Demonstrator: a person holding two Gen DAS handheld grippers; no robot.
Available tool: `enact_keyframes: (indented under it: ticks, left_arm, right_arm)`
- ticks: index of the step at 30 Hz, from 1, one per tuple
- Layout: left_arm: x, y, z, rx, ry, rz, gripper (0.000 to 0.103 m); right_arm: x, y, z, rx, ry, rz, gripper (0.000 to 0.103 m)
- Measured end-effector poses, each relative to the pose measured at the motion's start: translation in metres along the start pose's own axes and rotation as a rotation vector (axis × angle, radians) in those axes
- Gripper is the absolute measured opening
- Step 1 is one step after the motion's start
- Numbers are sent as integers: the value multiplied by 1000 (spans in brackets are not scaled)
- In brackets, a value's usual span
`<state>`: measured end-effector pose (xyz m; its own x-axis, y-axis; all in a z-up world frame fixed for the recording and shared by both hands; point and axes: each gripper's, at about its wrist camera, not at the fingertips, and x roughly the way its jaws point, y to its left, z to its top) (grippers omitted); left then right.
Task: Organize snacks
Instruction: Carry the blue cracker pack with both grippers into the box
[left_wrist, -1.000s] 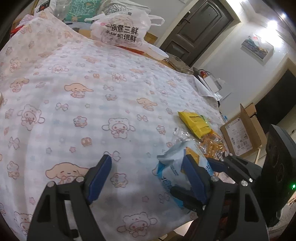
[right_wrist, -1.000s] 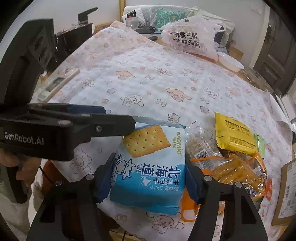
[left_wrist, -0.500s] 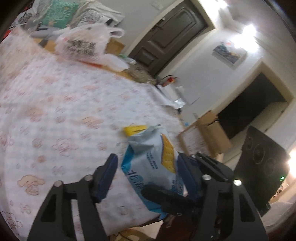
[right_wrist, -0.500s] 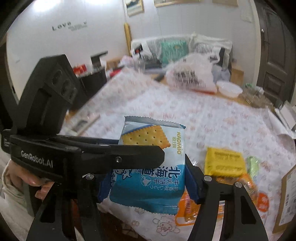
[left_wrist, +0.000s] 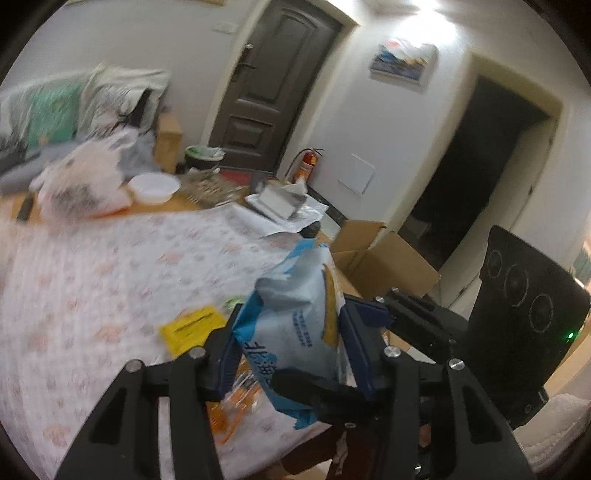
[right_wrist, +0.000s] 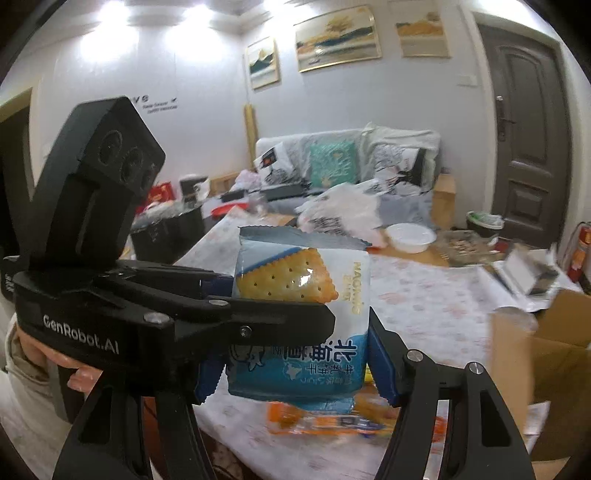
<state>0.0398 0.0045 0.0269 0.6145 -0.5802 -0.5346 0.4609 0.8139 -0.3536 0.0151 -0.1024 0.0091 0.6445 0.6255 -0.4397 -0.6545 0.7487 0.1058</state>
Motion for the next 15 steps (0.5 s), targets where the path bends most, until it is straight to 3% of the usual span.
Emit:
enact_keyframes:
  ticks: [9,15]
  left_arm:
    - [89,-107,46,210,85,-40,45]
    - [156,-150,55,290,184,-61,45]
  right_arm:
    - [-75,-99,-12,101,-85,-147,62]
    - [-97,-160,-31,184,-49,-244,62]
